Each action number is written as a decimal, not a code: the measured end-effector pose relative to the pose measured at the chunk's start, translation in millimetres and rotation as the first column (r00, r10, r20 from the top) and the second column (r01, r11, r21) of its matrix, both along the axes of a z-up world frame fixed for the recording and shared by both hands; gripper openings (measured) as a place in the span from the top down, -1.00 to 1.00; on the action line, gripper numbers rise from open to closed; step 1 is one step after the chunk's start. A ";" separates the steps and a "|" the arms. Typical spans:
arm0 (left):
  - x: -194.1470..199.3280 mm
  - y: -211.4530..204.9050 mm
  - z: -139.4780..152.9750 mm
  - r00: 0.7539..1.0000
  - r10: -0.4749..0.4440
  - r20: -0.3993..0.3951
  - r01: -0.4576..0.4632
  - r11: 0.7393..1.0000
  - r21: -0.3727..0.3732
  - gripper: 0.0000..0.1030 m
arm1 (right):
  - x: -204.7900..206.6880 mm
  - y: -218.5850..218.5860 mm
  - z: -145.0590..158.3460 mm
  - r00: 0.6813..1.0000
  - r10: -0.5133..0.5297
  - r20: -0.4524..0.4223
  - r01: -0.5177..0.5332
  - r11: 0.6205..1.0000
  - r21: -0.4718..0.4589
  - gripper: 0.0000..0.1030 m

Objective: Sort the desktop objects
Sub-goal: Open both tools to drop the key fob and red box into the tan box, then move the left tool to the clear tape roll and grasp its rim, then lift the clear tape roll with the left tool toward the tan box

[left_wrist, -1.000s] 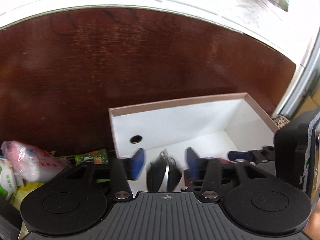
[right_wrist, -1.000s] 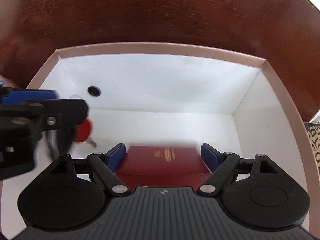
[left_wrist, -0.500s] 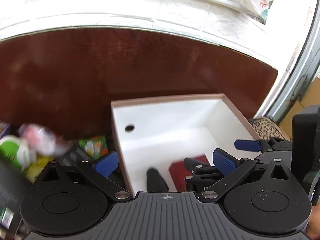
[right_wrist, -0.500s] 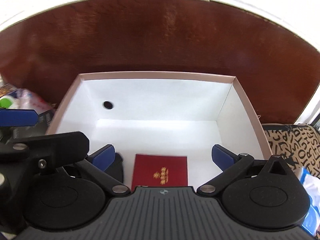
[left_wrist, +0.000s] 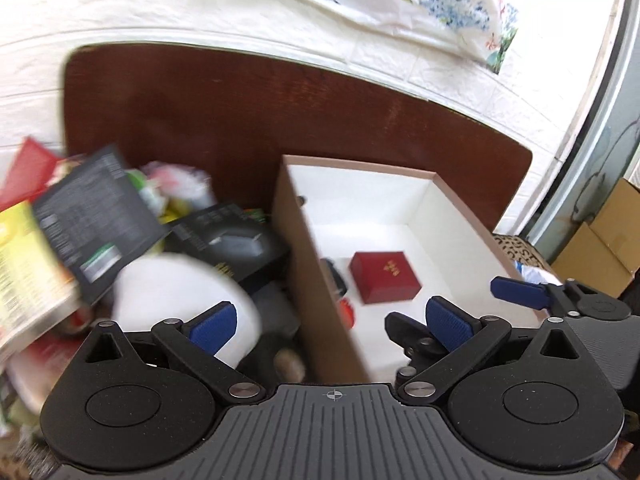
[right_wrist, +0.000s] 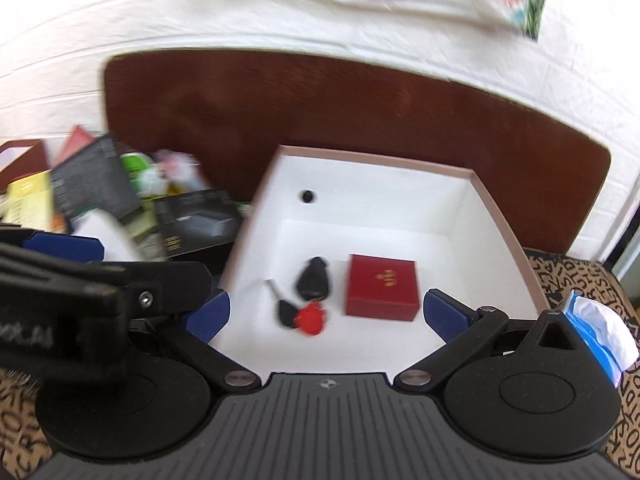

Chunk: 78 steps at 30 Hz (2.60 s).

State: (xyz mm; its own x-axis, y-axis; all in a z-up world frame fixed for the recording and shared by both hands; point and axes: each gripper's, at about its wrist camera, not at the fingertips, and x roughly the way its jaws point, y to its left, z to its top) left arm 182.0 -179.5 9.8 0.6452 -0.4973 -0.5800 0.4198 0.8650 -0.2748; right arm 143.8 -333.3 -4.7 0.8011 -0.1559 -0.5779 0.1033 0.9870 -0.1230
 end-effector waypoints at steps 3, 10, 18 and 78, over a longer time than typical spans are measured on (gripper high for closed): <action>-30.8 28.8 -7.8 0.999 0.015 0.041 -0.015 1.000 0.000 -1.00 | -24.8 28.8 -6.3 0.999 0.035 0.031 -0.035 0.999 -0.002 -0.99; -75.7 85.3 -33.8 0.999 0.046 0.000 -0.046 0.999 -0.011 -1.00 | -69.9 80.0 -41.1 0.995 0.078 0.056 -0.084 0.991 0.103 -0.99; -86.5 127.4 -64.1 0.993 0.115 -0.027 -0.115 0.993 -0.019 -0.92 | -81.4 109.9 -75.1 1.000 -0.006 0.026 0.004 0.998 0.070 -0.99; -145.0 143.2 -109.3 0.980 0.037 -0.198 -0.012 0.992 0.123 0.62 | -135.4 142.8 -91.1 0.975 0.094 -0.199 -0.044 0.969 0.241 0.42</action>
